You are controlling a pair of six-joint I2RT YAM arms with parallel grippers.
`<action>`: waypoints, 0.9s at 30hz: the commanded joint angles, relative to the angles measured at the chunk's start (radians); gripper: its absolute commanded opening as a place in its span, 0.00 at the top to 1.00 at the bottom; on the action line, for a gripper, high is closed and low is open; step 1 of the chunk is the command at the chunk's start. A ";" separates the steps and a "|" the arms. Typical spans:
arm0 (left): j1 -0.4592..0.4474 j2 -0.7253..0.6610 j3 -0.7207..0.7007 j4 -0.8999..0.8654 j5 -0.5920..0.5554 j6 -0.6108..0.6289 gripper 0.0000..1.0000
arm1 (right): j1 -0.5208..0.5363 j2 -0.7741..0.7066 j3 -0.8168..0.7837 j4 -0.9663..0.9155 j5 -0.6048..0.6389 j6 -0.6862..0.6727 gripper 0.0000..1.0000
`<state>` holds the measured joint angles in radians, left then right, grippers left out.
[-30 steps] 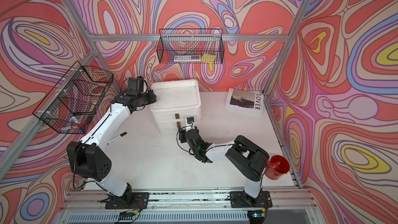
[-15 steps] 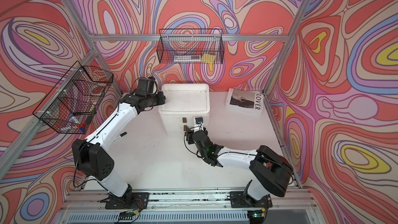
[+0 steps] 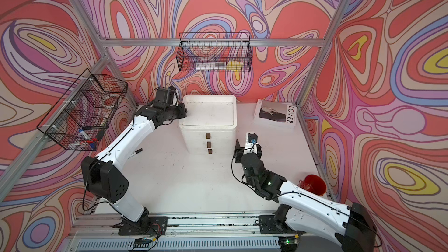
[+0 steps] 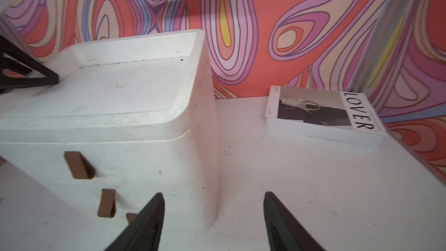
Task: Place the umbrella in the drawer by color
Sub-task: Move the storage box to the center of the board.
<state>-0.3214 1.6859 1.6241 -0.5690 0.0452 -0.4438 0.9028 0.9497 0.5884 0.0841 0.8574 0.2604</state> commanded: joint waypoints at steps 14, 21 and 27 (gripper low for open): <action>-0.101 0.018 -0.004 -0.224 0.203 -0.055 0.71 | -0.134 0.110 -0.096 0.185 0.241 -0.251 0.07; -0.101 -0.018 -0.005 -0.223 0.157 -0.044 0.01 | -0.173 0.113 -0.099 0.189 0.215 -0.229 0.04; -0.102 -0.056 -0.005 -0.220 0.083 -0.019 0.01 | -0.238 0.142 -0.162 0.338 0.161 -0.307 0.02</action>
<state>-0.4191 1.6665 1.6371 -0.7227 0.1524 -0.4820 0.6914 1.0698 0.4648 0.3302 1.0573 0.0002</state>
